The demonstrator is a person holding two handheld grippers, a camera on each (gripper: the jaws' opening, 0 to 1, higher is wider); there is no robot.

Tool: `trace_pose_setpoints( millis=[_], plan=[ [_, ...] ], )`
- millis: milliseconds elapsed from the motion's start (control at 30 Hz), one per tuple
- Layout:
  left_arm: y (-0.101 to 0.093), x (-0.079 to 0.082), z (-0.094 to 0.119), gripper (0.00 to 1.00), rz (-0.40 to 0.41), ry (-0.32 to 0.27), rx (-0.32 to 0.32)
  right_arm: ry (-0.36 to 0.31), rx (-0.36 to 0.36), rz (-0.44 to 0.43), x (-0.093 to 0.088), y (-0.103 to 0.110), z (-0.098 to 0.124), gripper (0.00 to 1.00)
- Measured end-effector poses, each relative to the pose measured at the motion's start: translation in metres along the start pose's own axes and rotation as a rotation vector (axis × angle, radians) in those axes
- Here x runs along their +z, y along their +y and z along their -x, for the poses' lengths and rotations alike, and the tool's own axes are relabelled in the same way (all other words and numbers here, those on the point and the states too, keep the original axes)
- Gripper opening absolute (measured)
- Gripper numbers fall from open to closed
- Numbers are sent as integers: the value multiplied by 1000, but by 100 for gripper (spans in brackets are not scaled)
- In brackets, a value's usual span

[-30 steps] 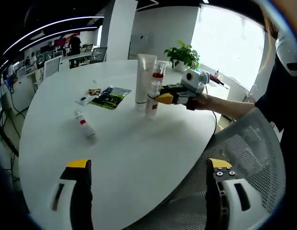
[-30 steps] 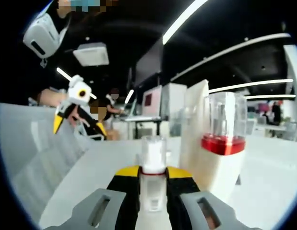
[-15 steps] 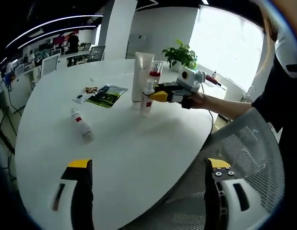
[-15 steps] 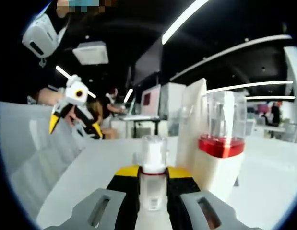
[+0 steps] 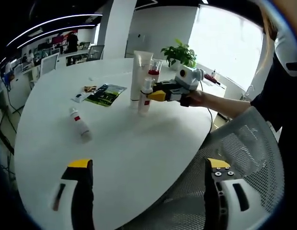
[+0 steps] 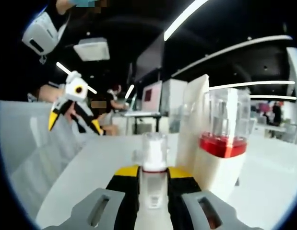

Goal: Arrange the skincare products in the storage area until every visible bottle or jar stands upright without overlapping.

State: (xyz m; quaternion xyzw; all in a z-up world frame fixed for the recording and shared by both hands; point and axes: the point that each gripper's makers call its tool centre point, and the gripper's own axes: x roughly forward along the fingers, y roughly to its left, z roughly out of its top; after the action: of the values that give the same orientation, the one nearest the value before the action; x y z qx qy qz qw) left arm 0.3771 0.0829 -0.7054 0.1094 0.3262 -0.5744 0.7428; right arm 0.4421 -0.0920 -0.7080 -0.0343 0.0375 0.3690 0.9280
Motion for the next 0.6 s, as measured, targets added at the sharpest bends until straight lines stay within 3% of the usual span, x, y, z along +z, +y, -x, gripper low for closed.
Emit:
trace_pose_setpoints(
  millis=[400,600],
  plan=[
    [2,4,0,91,20,-18,5,67,-11,-31,-13,0,12,22],
    [4,11,4,91,26,-25,18,132,-25,-61,-19,5,26,26]
  ],
)
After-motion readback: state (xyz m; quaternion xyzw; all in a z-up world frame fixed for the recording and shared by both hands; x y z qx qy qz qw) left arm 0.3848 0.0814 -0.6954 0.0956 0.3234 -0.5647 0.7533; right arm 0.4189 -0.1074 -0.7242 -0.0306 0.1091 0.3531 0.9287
